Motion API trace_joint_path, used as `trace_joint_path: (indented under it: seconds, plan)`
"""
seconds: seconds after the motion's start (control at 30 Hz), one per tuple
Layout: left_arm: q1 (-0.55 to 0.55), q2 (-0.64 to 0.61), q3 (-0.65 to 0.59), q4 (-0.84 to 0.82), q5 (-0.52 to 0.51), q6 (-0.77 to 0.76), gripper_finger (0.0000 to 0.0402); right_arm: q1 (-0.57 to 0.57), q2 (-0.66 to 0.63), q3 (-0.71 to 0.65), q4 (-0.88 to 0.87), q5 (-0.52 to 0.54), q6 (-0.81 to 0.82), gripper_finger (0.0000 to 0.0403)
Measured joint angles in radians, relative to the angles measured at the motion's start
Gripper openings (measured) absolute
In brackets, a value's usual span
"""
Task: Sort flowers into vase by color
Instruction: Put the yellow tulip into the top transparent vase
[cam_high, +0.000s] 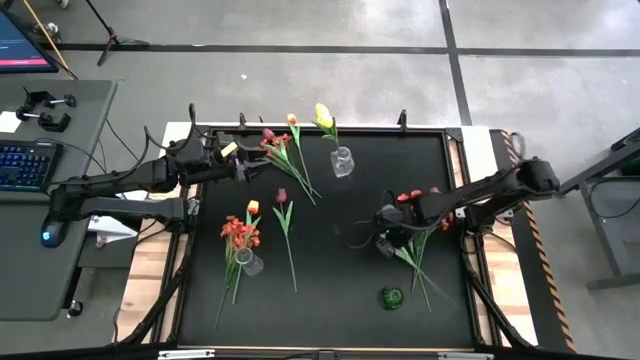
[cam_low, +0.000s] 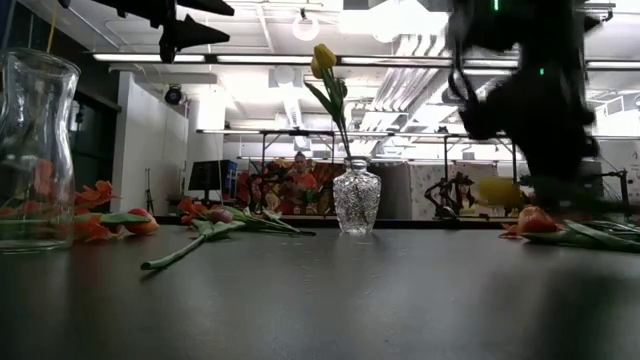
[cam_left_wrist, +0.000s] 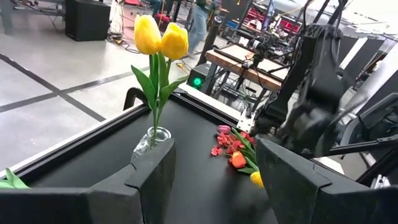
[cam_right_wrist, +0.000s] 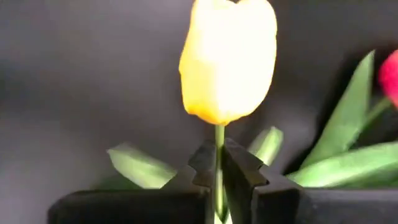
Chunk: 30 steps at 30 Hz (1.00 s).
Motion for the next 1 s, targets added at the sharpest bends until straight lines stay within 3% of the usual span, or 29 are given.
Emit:
trace_joint_path:
  seconds: [0.1, 0.27, 0.33, 0.4, 0.53, 0.6, 0.73, 1.0]
  plan:
    - [0.0, 0.0, 0.0, 0.0, 0.0, 0.0, 0.0211, -0.02, -0.068, 0.095, -0.025, 0.068, -0.07, 0.0003]
    - [0.0, 0.0, 0.0, 0.006, -0.002, -0.002, 0.0211, -0.109, -0.169, 0.245, 0.044, 0.38, -0.249, 0.0002]
    - [0.0, 0.0, 0.0, 0.006, -0.002, -0.014, 0.0211, -0.164, -0.198, 0.273, 0.165, 0.507, -0.363, 0.0001]
    - [0.0, 0.0, 0.0, 0.006, -0.002, -0.026, 0.0211, -0.23, -0.227, 0.276, 0.36, 0.569, -0.52, 0.0001]
    - [0.0, 0.0, 0.0, 0.006, -0.002, -0.054, 0.0211, -0.355, -0.251, 0.264, 0.74, 0.556, -0.77, 0.0001]
    - [0.0, 0.0, 0.0, 0.006, -0.002, -0.064, 0.0211, -0.407, -0.252, 0.264, 0.844, 0.521, -0.829, 0.0001]
    - [0.0, 0.0, 0.0, 0.006, -0.001, -0.067, 0.0211, -0.485, -0.244, 0.264, 0.869, 0.452, -0.829, 0.0]
    - [0.0, 0.0, -0.001, 0.02, 0.0, -0.098, 0.0211, -0.516, -0.167, 0.262, 0.915, 0.455, -0.852, 0.0]
